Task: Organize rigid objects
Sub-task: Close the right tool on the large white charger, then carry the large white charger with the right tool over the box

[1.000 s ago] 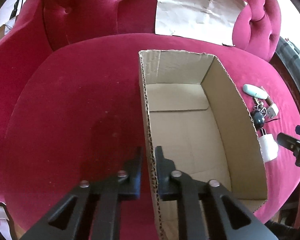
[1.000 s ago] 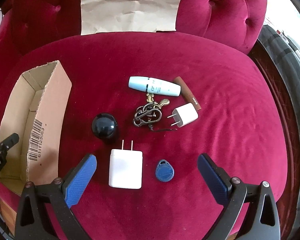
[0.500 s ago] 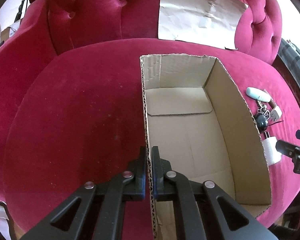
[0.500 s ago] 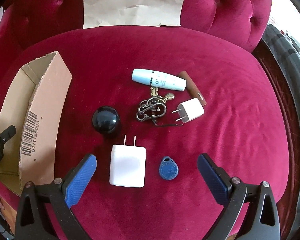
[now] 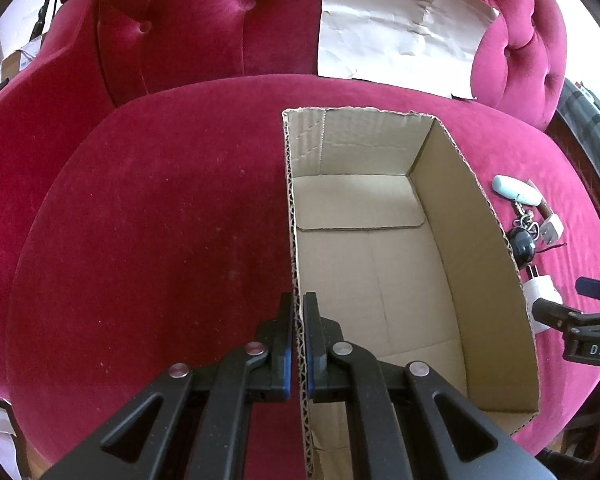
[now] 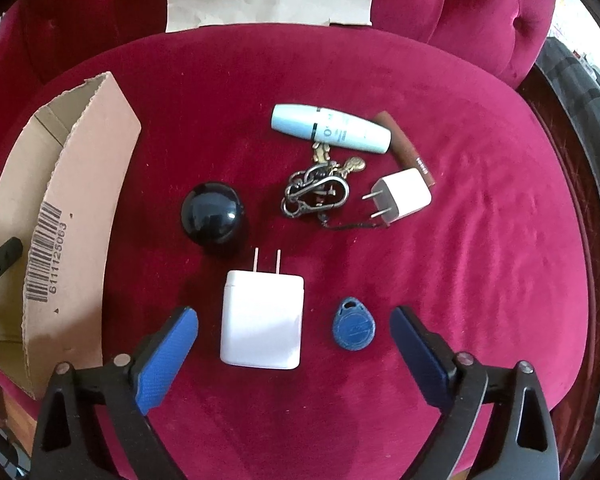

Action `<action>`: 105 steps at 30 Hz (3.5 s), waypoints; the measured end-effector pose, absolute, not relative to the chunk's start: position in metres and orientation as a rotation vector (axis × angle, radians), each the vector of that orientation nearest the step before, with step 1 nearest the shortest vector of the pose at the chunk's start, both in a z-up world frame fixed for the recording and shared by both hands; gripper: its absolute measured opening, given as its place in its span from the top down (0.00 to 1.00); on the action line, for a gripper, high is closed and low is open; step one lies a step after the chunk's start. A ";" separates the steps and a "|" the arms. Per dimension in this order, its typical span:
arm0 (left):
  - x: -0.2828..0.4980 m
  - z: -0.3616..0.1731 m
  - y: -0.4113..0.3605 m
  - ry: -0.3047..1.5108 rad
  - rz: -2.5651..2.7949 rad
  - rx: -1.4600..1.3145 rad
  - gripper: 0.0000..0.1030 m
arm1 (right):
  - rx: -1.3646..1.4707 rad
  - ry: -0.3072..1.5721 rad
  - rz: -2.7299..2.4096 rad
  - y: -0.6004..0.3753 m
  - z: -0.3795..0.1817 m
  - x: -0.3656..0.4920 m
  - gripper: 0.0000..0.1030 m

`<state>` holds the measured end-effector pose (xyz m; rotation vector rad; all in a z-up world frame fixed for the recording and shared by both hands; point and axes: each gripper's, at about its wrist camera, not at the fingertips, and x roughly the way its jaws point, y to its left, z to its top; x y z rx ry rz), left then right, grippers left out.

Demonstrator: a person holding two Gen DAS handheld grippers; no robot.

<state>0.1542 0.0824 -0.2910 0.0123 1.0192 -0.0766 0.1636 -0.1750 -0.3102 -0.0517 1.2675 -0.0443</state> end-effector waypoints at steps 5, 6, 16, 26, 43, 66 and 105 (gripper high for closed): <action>0.156 -0.291 0.083 1.023 -0.078 0.010 0.96 | -0.029 1.302 -0.020 -0.171 -0.322 0.164 0.25; 0.156 -0.291 0.084 1.024 -0.081 0.006 0.96 | -0.032 1.305 -0.018 -0.169 -0.324 0.163 0.27; 0.156 -0.291 0.083 1.029 -0.103 0.006 0.96 | 0.009 1.318 0.032 -0.161 -0.333 0.159 0.56; 0.158 -0.292 0.084 1.043 -0.103 0.003 0.96 | 0.023 1.312 0.047 -0.162 -0.314 0.157 0.56; 0.160 -0.294 0.077 1.046 -0.095 0.028 0.97 | 0.037 1.219 0.058 -0.164 -0.263 0.163 0.56; 0.159 -0.292 0.078 1.041 -0.093 0.021 0.97 | 0.052 1.086 0.189 -0.120 -0.228 0.169 0.56; 0.161 -0.293 0.088 1.045 -0.134 -0.003 0.97 | 0.067 1.058 0.351 -0.055 -0.251 0.177 0.55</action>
